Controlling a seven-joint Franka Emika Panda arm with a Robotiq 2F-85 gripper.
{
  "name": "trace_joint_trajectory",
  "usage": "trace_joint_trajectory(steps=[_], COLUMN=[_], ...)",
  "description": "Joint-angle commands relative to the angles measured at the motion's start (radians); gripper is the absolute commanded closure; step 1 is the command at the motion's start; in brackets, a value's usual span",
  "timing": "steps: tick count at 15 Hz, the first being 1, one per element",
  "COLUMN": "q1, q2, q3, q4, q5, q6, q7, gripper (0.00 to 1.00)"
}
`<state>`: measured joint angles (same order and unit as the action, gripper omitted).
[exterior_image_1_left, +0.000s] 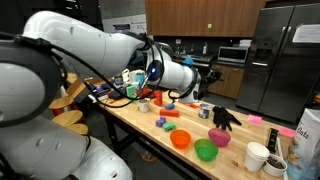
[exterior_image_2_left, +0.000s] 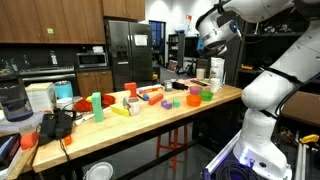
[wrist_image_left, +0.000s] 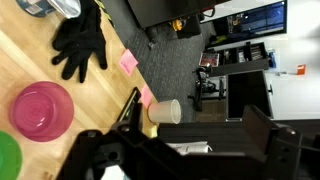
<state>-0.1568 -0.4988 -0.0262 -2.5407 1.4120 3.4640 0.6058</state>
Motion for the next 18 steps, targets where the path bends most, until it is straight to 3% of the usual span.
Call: trace_joint_trajectory(steps=[1, 5, 6, 9, 13, 18], q1=[0.059, 0.125, 0.161, 0.233, 0.388, 0.657], q2=[-0.147, -0.227, -0.176, -0.196, -0.205, -0.237], q3=[-0.026, -0.095, -0.138, -0.254, -0.487, -0.814], q4=[-0.178, -0.32, -0.248, -0.261, -0.249, -0.242], q5=[-0.076, -0.178, -0.113, -0.163, -0.284, -0.524], q6=[0.0, -0.003, -0.004, -0.01, -0.011, -0.022], q7=[0.179, 0.346, 0.276, 0.294, 0.29, 0.282], gripper=[0.0, 0.0, 0.0, 0.0, 0.0, 0.0])
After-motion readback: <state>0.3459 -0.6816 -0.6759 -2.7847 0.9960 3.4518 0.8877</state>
